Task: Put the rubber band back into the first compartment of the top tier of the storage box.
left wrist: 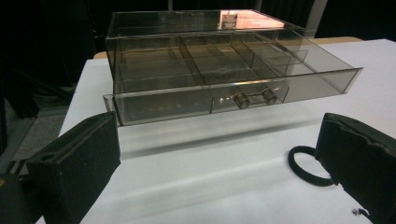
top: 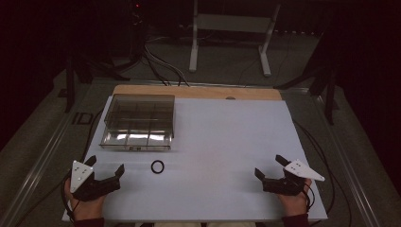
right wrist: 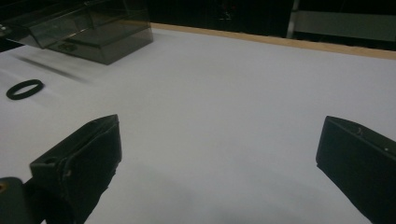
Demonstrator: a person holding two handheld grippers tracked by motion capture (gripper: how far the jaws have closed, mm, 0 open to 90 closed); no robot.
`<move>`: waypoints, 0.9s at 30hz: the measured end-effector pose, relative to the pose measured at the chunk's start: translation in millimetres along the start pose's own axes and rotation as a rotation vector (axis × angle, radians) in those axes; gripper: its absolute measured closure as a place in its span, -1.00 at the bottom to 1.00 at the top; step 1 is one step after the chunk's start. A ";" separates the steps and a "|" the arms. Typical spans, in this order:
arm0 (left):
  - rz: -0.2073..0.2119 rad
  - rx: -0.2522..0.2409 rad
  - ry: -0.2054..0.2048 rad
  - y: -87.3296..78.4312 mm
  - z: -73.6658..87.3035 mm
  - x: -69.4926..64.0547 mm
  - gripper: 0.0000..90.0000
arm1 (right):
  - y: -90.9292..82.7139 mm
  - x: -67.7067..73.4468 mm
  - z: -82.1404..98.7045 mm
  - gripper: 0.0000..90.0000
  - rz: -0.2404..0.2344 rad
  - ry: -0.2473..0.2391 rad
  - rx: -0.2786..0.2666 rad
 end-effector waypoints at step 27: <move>0.039 0.039 0.042 8.5 -7.7 -20.8 -0.98 | -1.1 -2.9 -0.3 -0.99 0.018 -0.011 0.000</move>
Point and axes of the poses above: each handheld gripper's, and its own axes: y roughly forward along the jaws, z roughly out of its underside, x roughly to its left, the point moved 9 cm from there along y, roughly forward along the jaws, and after that the axes turned 7 degrees about x, right-handed, at the moved point
